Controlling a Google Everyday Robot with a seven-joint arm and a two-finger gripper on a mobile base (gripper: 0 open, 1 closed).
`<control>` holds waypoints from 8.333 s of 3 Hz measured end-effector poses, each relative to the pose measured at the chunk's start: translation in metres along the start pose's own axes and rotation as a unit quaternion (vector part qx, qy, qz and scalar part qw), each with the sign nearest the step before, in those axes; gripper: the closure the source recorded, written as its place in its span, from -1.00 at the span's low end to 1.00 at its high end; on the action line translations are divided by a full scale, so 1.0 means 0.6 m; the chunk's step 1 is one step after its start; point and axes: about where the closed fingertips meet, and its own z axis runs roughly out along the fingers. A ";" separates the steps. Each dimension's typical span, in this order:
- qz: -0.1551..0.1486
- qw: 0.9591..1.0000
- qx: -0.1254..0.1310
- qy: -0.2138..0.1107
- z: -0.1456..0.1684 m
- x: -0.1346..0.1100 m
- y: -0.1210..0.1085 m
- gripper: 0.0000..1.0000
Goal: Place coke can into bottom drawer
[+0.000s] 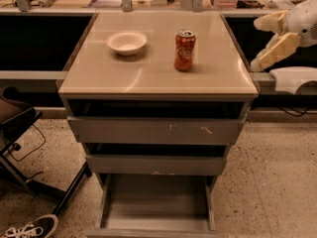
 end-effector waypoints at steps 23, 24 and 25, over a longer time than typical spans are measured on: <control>0.138 0.966 0.037 -0.215 -0.041 -0.188 0.178 1.00; 0.137 0.970 0.056 -0.193 -0.018 -0.150 0.187 1.00; 0.115 0.975 0.132 -0.138 0.001 -0.057 0.201 1.00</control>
Offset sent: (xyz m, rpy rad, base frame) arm 0.2044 0.0532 -0.0320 0.2838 0.0981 -0.0112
